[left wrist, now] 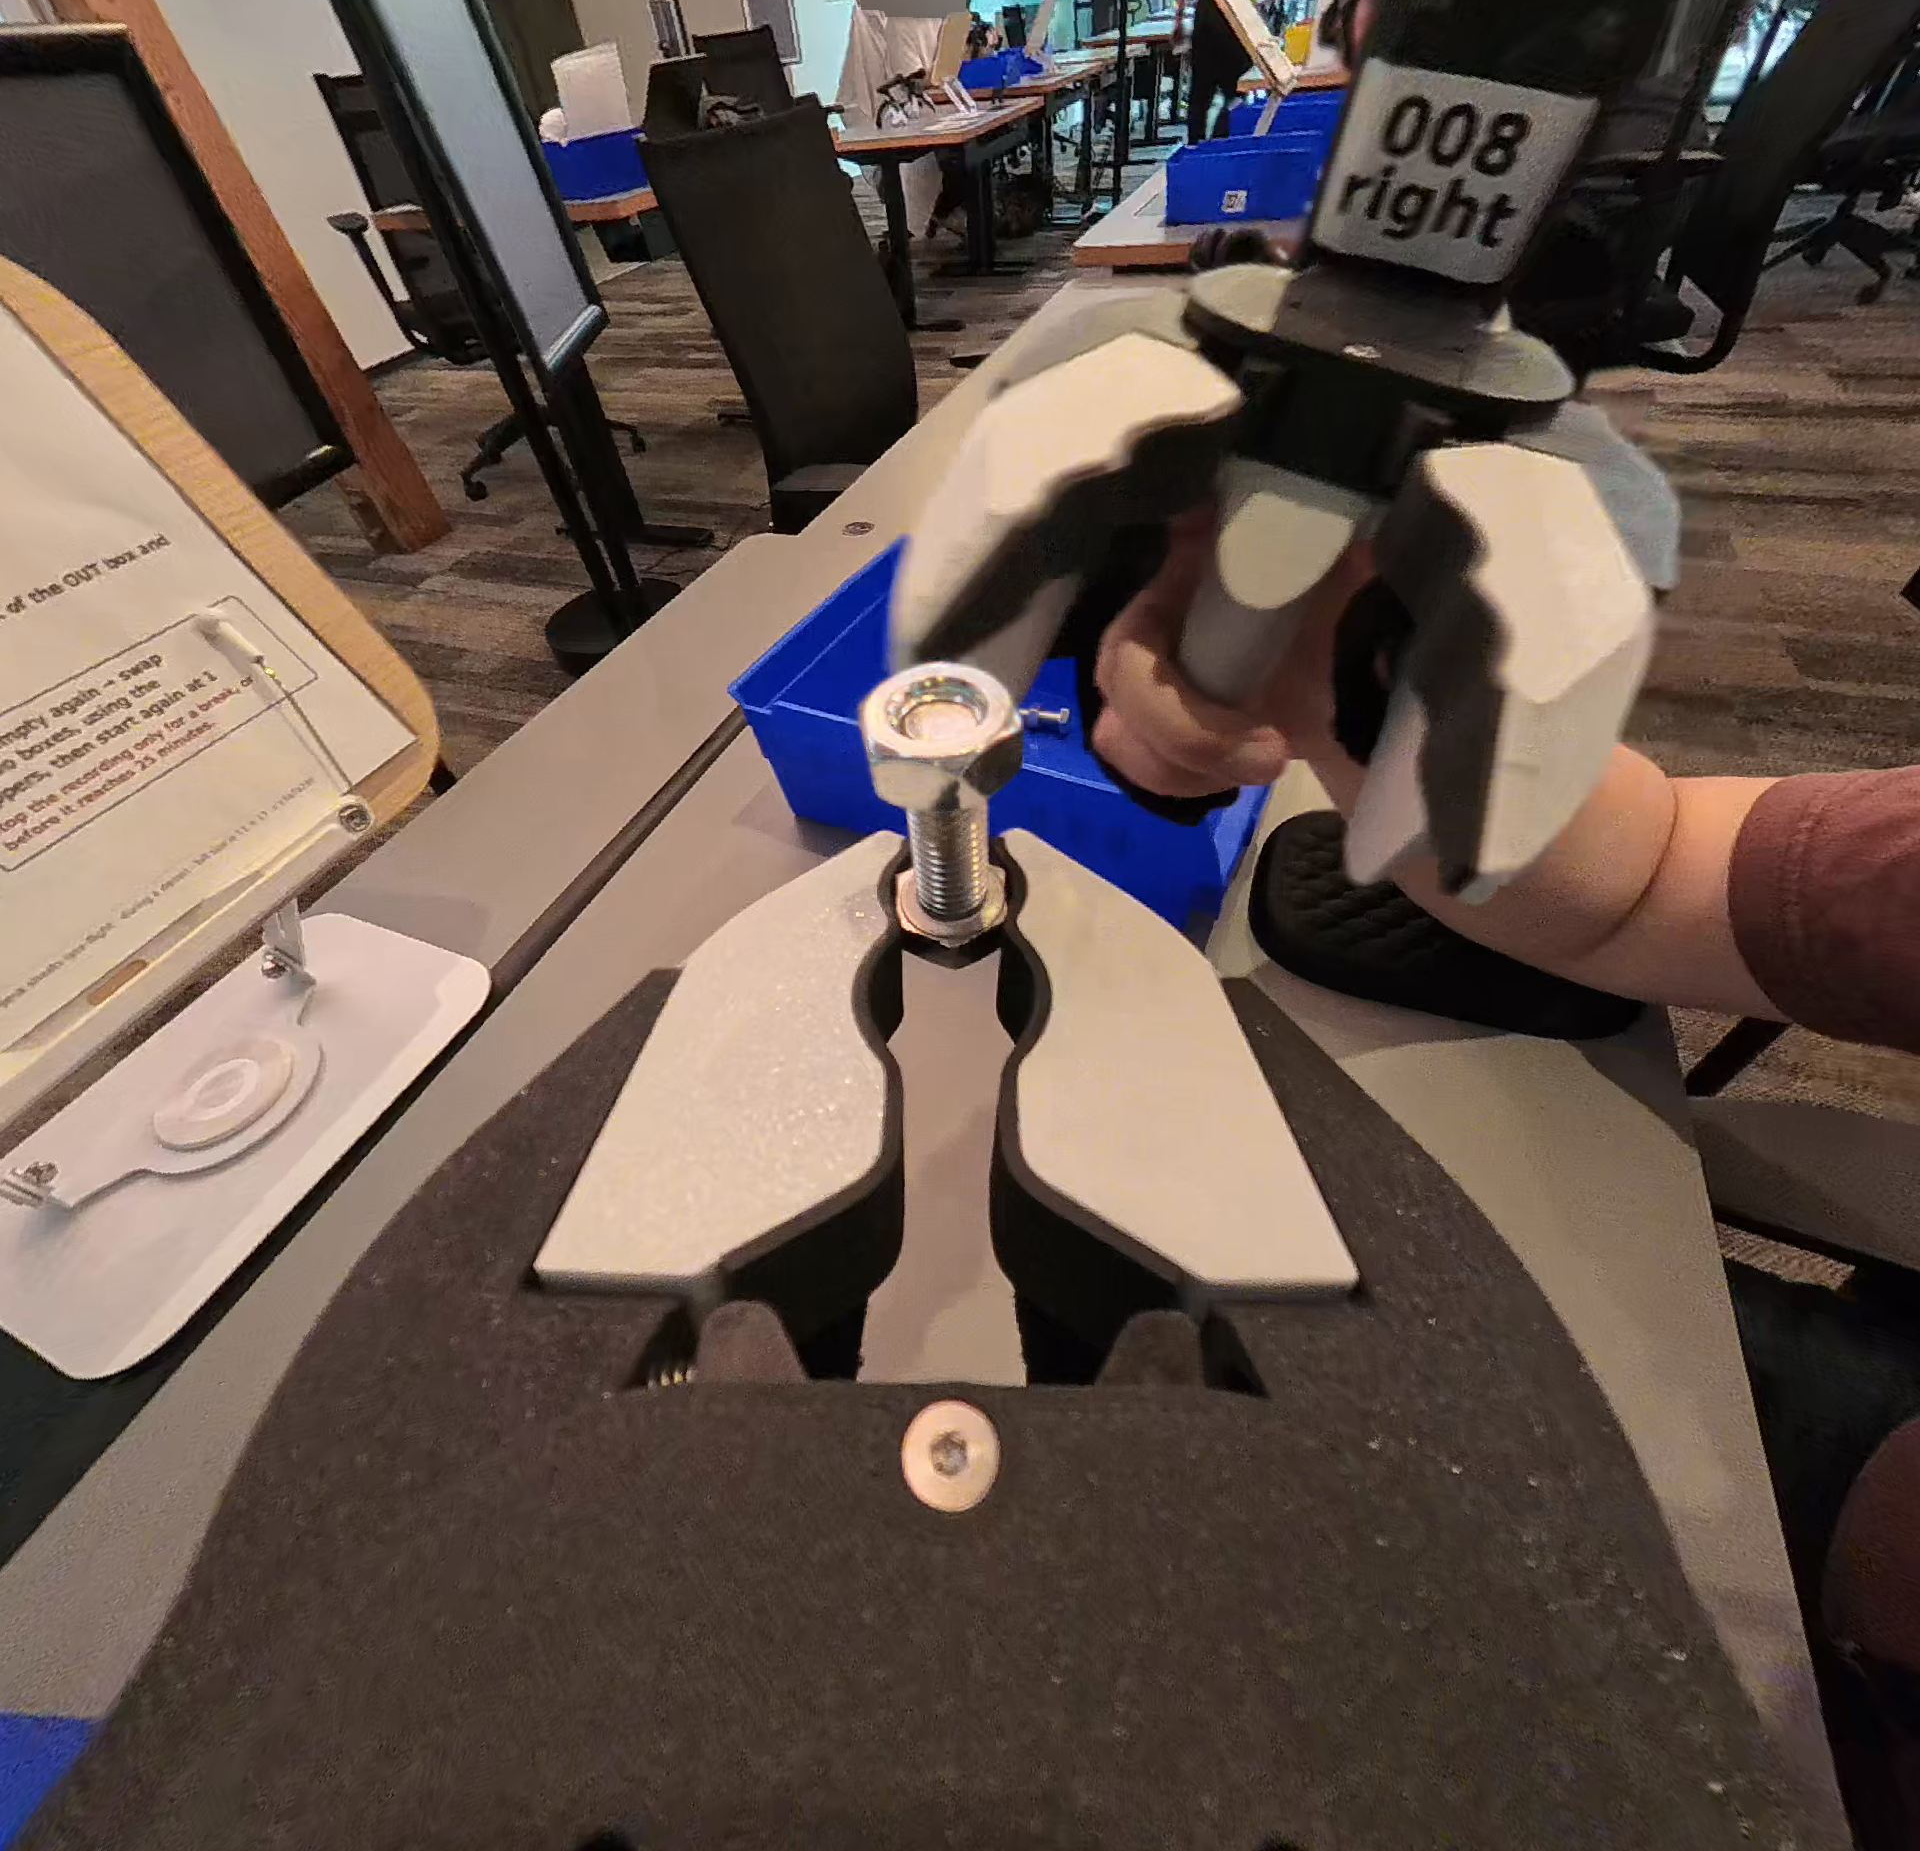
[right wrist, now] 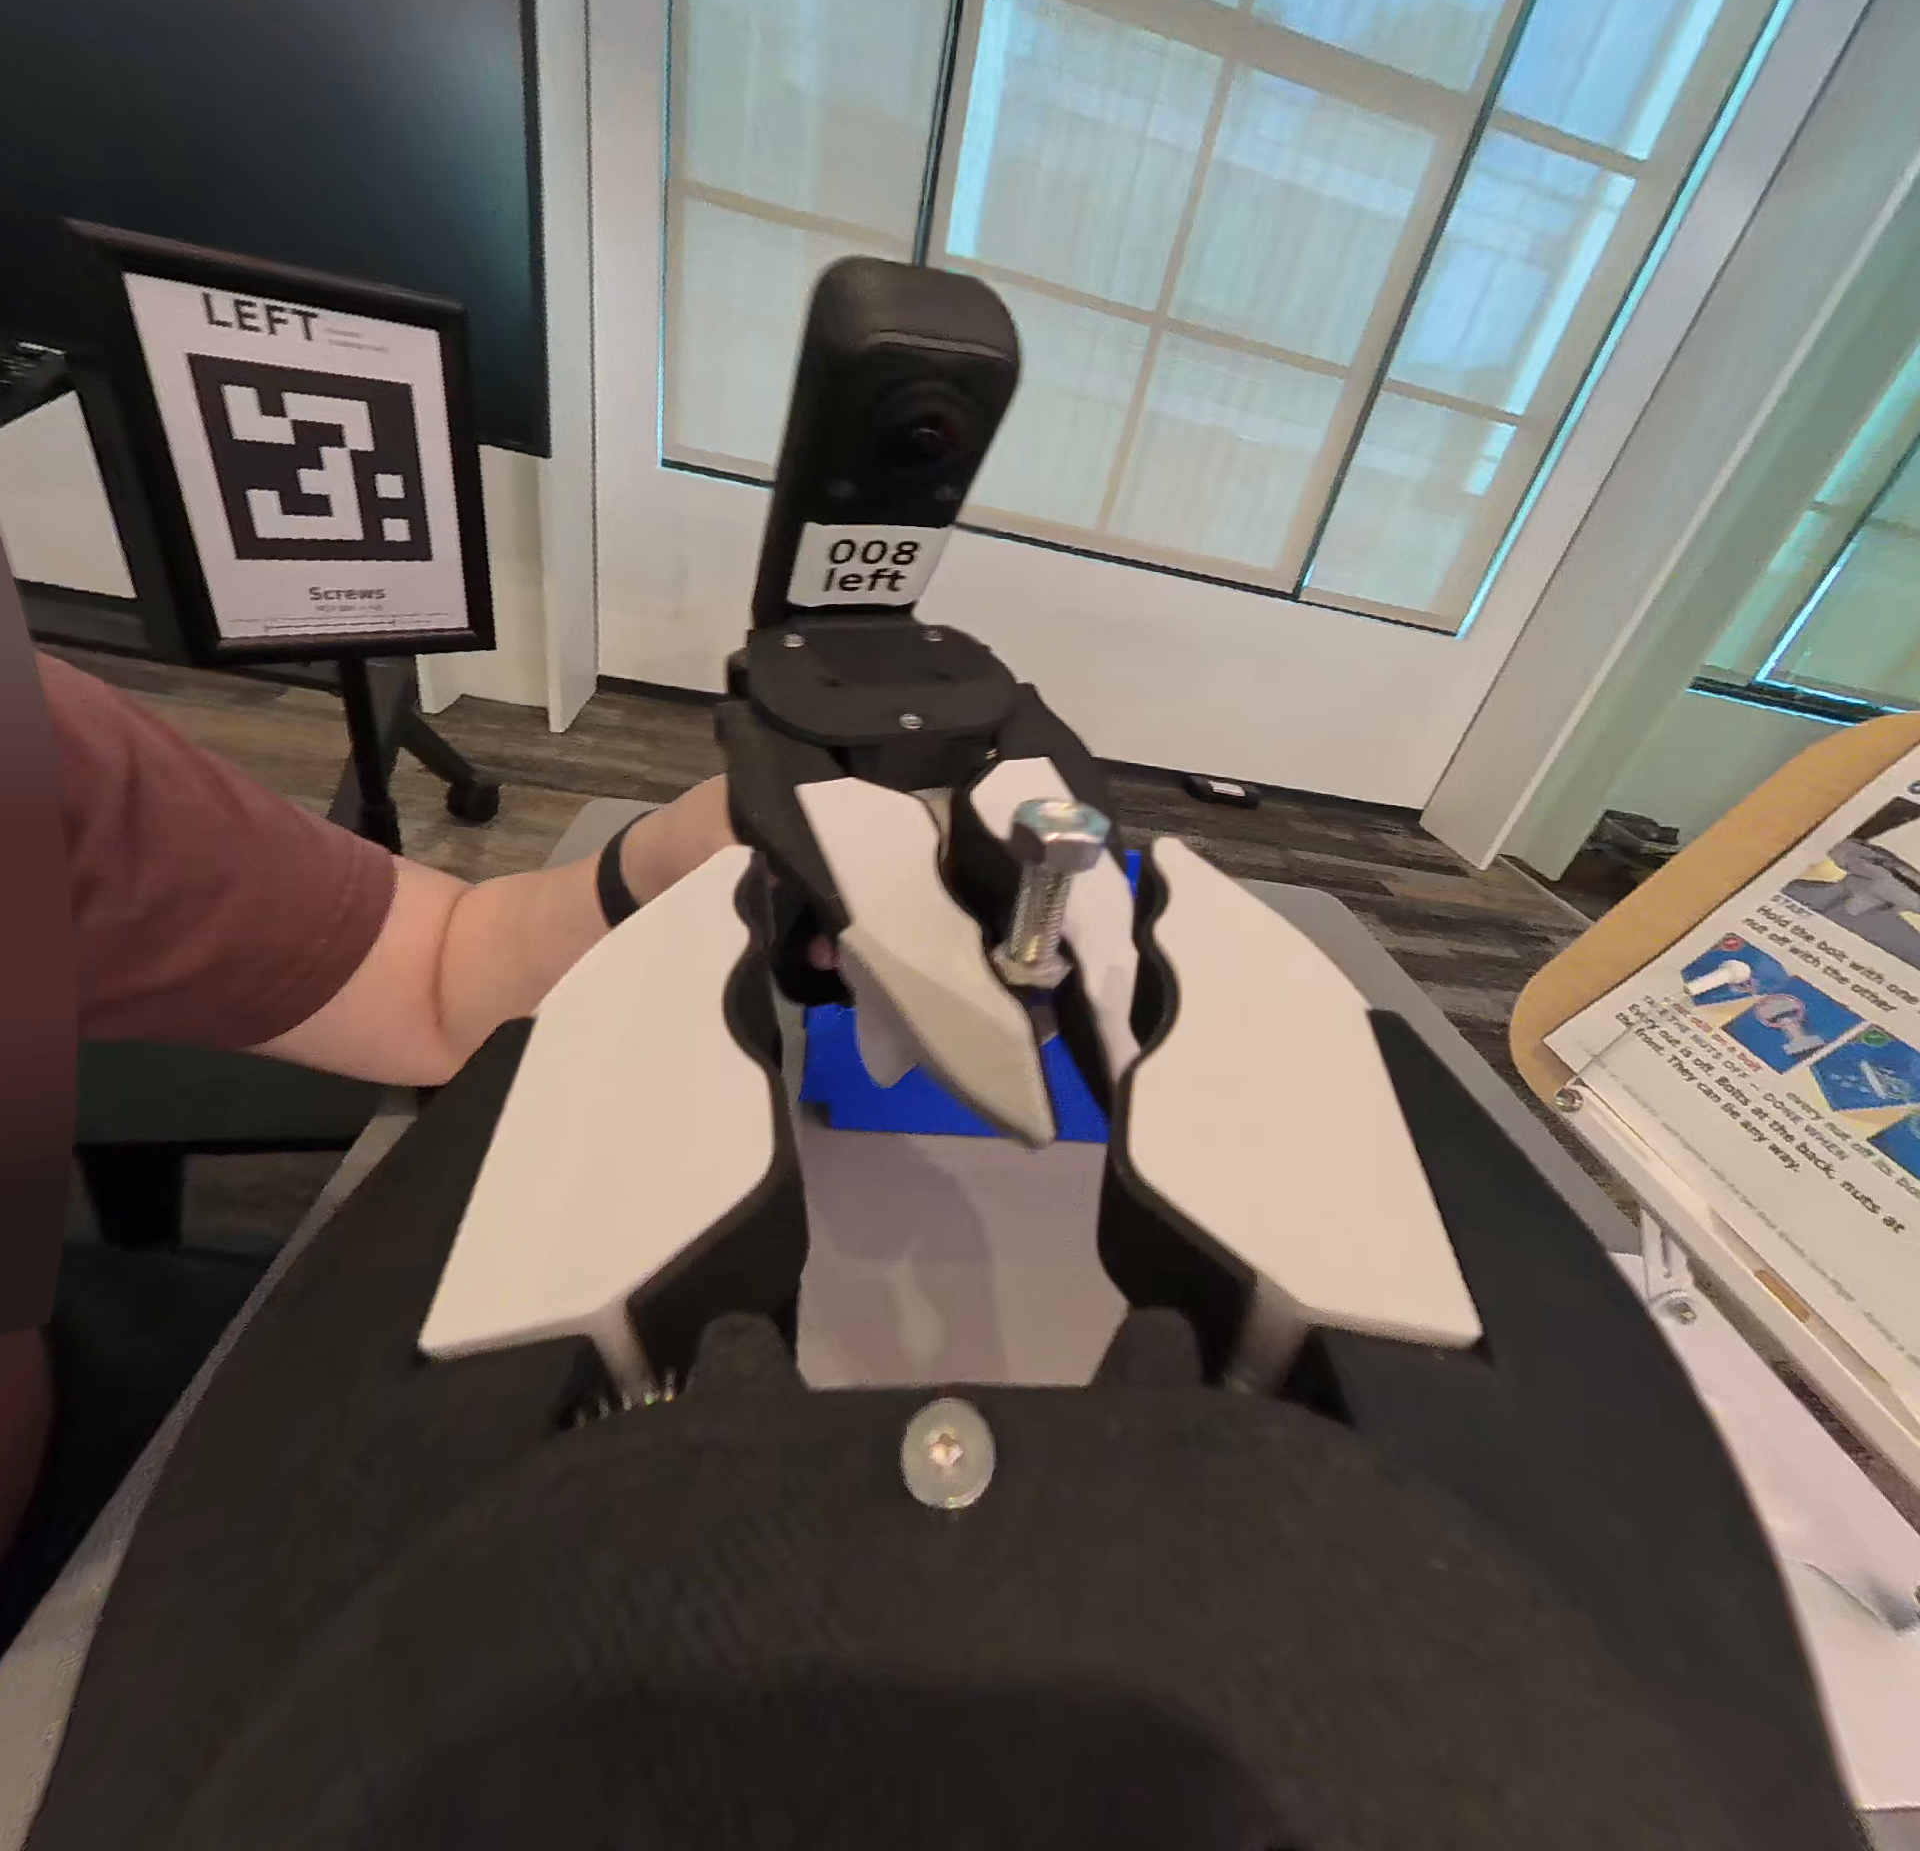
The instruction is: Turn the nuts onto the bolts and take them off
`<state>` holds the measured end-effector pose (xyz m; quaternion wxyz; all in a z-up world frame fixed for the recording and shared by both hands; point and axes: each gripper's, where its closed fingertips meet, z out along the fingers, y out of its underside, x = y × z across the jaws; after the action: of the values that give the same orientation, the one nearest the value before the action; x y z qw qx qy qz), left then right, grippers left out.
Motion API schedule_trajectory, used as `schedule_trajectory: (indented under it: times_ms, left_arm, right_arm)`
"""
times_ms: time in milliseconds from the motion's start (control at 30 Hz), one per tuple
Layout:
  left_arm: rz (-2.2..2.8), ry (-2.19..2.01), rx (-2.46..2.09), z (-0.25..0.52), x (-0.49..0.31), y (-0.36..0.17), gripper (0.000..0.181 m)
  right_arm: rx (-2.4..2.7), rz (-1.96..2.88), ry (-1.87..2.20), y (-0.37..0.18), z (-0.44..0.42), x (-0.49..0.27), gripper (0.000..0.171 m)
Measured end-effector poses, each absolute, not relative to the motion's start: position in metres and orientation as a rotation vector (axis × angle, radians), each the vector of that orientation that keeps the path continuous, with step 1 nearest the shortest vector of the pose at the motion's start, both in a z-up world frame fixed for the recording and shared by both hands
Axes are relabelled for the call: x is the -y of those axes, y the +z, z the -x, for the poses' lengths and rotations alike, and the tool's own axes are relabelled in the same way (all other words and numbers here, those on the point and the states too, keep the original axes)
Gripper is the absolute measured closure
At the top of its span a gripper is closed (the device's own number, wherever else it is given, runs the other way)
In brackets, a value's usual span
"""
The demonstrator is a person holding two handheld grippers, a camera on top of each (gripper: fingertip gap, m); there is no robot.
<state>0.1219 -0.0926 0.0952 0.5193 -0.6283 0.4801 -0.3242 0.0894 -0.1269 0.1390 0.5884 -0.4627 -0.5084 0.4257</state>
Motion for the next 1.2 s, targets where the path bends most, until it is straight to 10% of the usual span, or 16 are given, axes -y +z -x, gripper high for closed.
schedule_trajectory:
  times_ms: [200,300,467,667,733,1067,1200]
  left_arm:
    - [1.490,-0.679,-1.202,-0.130,0.096,0.089,0.169]
    - [1.529,-0.688,-1.108,-0.114,0.081,0.096,0.169]
    - [1.484,-0.776,-1.174,-0.123,0.098,0.099,0.169]
    - [1.492,-0.679,-1.188,-0.127,0.094,0.091,0.169]
    - [1.521,-0.702,-1.121,-0.116,0.084,0.096,0.169]
    - [1.496,-0.685,-1.206,-0.131,0.094,0.086,0.169]
    - [1.533,-0.747,-1.068,-0.110,0.073,0.097,0.169]
  right_arm:
    - [1.221,1.075,1.000,0.134,-0.082,0.133,0.100]
    - [1.258,1.055,0.994,0.139,-0.094,0.139,0.126]
    - [1.154,1.077,0.983,0.145,-0.094,0.126,0.097]
    - [1.257,1.086,0.933,0.130,-0.081,0.135,0.092]
    - [1.304,1.068,0.934,0.132,-0.089,0.142,0.121]
    - [1.238,1.087,0.902,0.128,-0.077,0.131,0.092]
    - [1.267,1.074,0.973,0.139,-0.093,0.142,0.124]
